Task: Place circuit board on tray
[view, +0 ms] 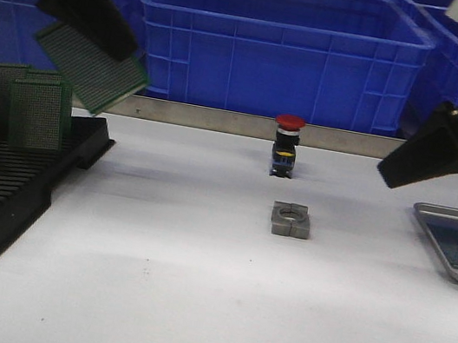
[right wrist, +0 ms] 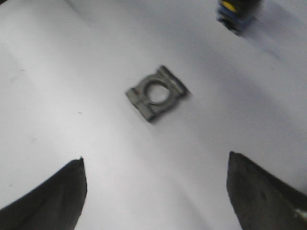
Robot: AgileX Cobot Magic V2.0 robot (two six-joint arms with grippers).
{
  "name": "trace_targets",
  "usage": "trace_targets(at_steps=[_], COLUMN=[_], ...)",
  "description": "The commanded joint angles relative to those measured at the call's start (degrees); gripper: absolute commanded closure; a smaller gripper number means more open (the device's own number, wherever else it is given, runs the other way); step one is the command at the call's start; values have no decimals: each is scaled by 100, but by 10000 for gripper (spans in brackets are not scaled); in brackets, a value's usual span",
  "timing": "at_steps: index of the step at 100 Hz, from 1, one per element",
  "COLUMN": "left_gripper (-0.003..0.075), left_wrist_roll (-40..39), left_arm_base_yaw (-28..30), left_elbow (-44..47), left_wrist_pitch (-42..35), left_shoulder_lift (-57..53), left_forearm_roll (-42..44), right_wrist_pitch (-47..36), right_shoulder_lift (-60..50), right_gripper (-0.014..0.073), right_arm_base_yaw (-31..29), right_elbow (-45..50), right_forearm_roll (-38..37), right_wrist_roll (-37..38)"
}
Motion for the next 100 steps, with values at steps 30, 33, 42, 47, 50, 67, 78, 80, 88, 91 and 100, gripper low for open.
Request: trace_targets(at_steps=[30,33,42,47,50,67,78,80,88,91,100], left_gripper=[741,741,741,741,741,741,741,741,741,741,741], left_wrist_roll=[-63,-63,-63,-63,-63,-63,-63,-63,-63,-63,-63], left_arm_base_yaw=[-963,-1039,-1194,-1277,-1301,-1374,-1374,-1374,-1374,-1374,-1374], left_elbow=[-157,-157,-157,-157,-157,-157,-157,-157,-157,-157,-157], left_wrist_pitch=[35,46,54,54,54,54,54,54,54,54,54], left_shoulder_lift=[-298,-298,-298,-298,-298,-298,-298,-298,-298,-298,-298], left_forearm_roll=[-1281,-1281,-1281,-1281,-1281,-1292,-1292,-1292,-1292,-1292,-1292], right_wrist_pitch=[287,256,235,304,357,623,627,627,627,620,591], right_shoulder_lift=[-317,-317,-317,-317,-317,-308,-308,-308,-308,-308,-308], right_gripper=[-14,-14,-14,-14,-14,-14,13,30,125,172,349], right_arm_base_yaw=[1349,1404,1489,1507,1508,1567,1567,1567,1567,1567,1567], right_elbow=[-157,-157,-157,-157,-157,-157,-157,-157,-157,-157,-157], right_forearm_roll=[1118,1262,1617,1794,1886,2440,2510,2510,2510,2515,2515], right_wrist_roll=[-517,-517,-600,-731,-840,-1324,-1326,-1326,-1326,-1326,-1320])
